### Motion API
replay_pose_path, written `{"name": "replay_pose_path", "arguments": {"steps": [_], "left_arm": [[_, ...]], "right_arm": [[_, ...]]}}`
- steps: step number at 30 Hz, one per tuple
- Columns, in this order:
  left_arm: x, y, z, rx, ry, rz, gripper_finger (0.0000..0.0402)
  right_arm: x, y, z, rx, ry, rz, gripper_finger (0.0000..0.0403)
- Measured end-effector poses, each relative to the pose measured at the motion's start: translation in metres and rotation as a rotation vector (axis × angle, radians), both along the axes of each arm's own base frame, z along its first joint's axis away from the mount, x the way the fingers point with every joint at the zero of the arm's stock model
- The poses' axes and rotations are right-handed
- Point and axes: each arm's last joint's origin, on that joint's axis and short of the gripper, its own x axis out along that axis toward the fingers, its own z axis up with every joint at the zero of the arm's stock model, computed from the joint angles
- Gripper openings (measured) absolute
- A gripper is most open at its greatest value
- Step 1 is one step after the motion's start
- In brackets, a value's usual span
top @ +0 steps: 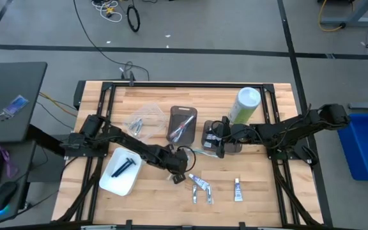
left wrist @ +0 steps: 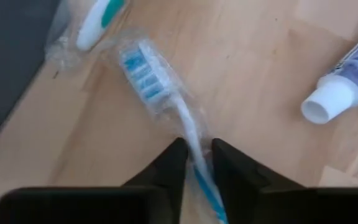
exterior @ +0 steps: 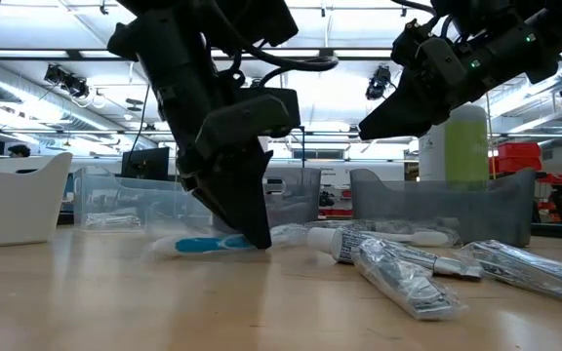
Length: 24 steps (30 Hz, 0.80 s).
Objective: Pick & Place Travel size toiletries
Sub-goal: Put the blue toothbrush into the left black bin
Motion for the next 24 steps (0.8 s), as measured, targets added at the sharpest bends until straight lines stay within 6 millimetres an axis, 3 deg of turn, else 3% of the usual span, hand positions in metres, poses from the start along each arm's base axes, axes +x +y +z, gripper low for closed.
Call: {"name": "replay_pose_path", "arguments": {"steps": [3, 7, 12, 17, 20, 24], "left_arm": [[0.001, -0.001, 0.007, -0.013, 0.016, 0.001, 0.0029], [-0.007, -0.006, 0.03, 0.003, 0.093, 0.023, 0.002], [-0.017, -0.011, 0.098, 0.117, 0.0, 0.068, 0.002], [-0.017, 0.007, 0.146, 0.373, -0.257, 0.239, 0.0022], [-0.009, 0.029, 0.146, 0.461, -0.272, 0.302, 0.0028], [0.006, 0.068, 0.135, 0.402, -0.246, 0.365, 0.003]], "right_arm": [[0.0, 0.0, 0.0, 0.0, 0.0, 0.0, 0.0173], [0.0, 0.0, -0.001, 0.0, 0.006, 0.0, 0.0172], [0.0, 0.0, -0.001, 0.002, 0.006, -0.001, 0.017], [0.0, 0.0, -0.001, 0.002, 0.008, -0.001, 0.017], [0.0, 0.0, -0.001, 0.002, 0.007, -0.001, 0.0169], [0.0, 0.0, 0.0, 0.003, 0.003, -0.001, 0.0169]]}}
